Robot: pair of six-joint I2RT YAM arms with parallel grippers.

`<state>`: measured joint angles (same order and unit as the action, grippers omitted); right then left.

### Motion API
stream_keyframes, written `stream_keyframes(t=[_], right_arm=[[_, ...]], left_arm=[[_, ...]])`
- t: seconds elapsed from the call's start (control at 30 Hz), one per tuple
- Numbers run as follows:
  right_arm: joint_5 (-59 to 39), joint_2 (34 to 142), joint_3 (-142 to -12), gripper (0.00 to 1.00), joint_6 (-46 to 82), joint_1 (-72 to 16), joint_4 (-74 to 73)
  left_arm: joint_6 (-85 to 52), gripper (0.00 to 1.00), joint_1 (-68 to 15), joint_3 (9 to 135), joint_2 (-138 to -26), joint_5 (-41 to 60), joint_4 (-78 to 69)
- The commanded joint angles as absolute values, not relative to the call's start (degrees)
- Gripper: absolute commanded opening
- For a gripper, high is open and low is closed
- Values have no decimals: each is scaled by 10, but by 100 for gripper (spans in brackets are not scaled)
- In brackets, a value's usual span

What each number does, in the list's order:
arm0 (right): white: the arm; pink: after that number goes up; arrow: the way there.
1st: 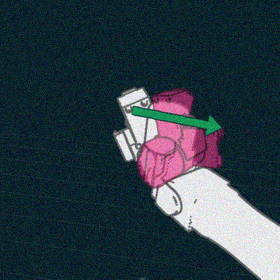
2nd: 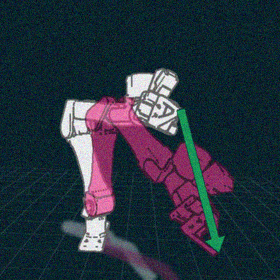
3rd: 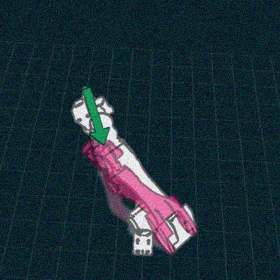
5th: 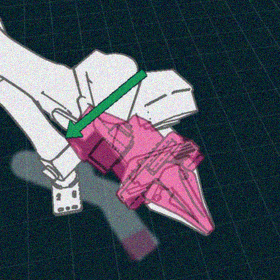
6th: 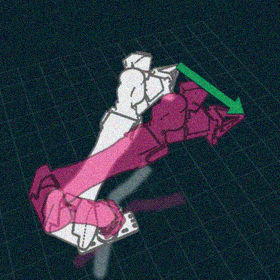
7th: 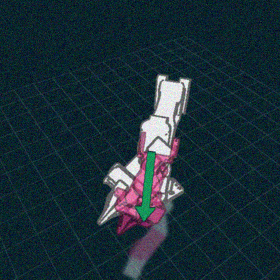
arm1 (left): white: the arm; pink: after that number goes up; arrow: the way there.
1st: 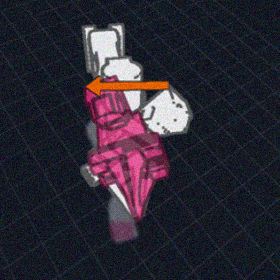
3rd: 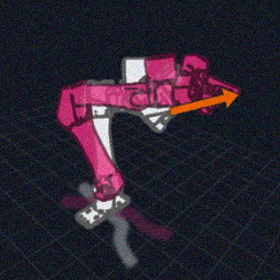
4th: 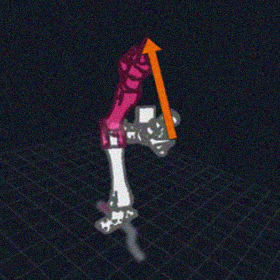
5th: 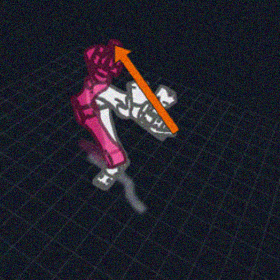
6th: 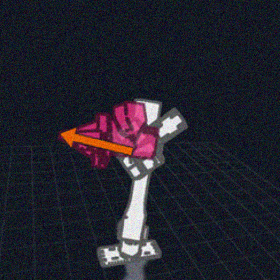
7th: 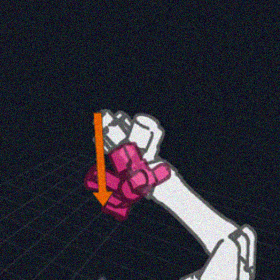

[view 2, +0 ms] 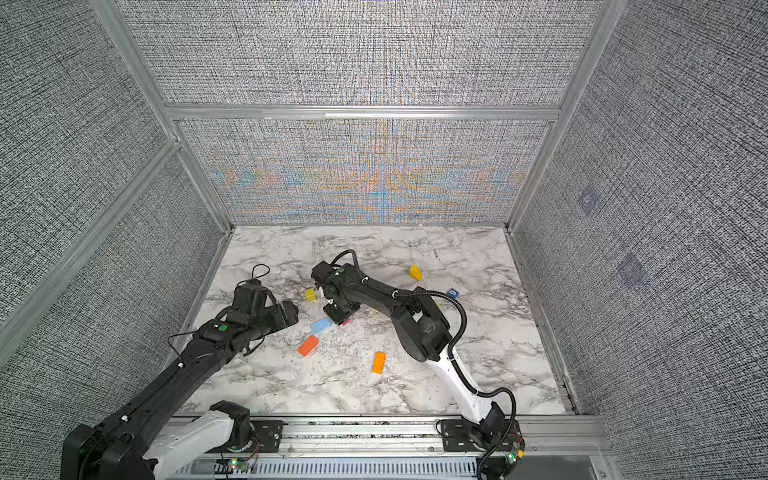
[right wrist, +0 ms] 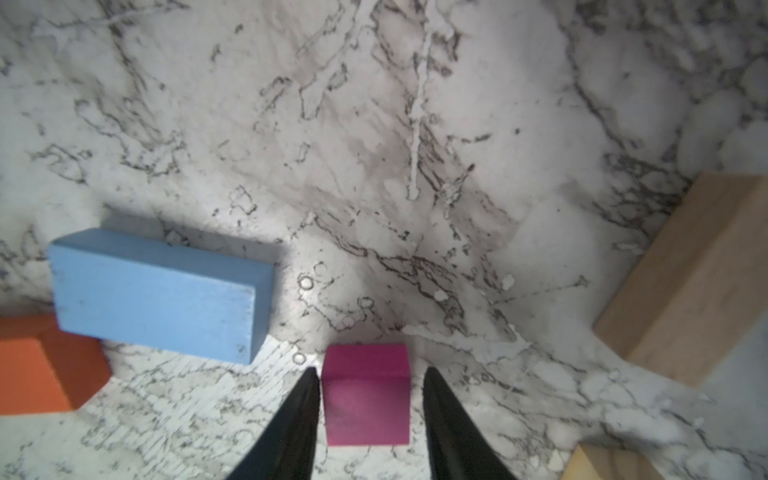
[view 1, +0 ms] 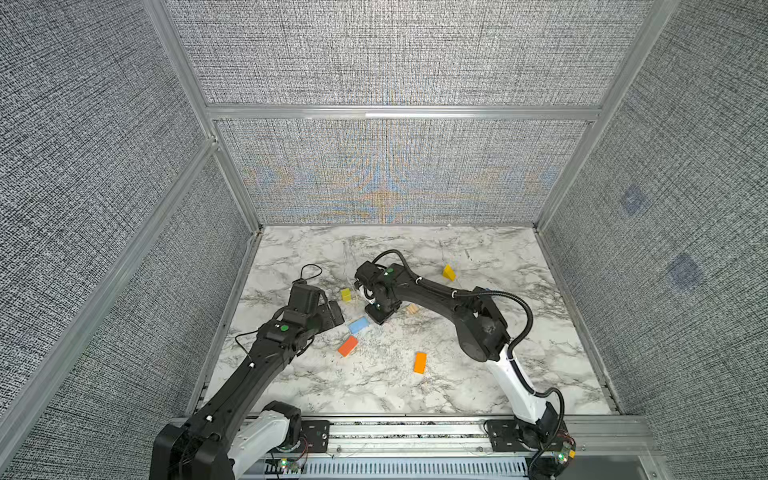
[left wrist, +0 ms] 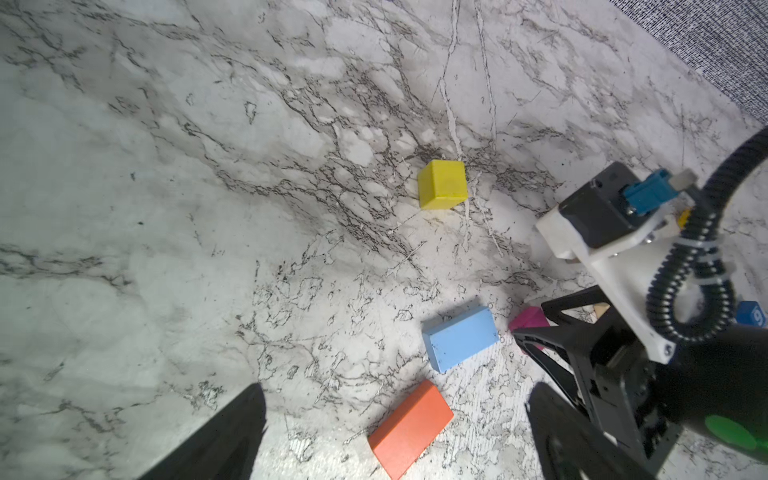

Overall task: Build the wood block tower
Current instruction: 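Lower the right gripper onto the magenta cube and grasp it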

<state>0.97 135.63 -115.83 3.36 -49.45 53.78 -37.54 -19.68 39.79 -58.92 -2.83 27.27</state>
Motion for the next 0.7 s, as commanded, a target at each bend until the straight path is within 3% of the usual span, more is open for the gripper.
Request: stream_keyframes(t=[0.0,0.33,0.67], right_arm=[[9,1355,-1160,39,43,-493,548],[22,1347,-1148,29,61,-492,548],[24,1271,-1062,23,167,-466,501]], left_arm=[[-371,99,-196,403,-593,-23,275],[-371,99,-197,410,-602,-15,279],[-365,99,-196,425,-625,6,277]])
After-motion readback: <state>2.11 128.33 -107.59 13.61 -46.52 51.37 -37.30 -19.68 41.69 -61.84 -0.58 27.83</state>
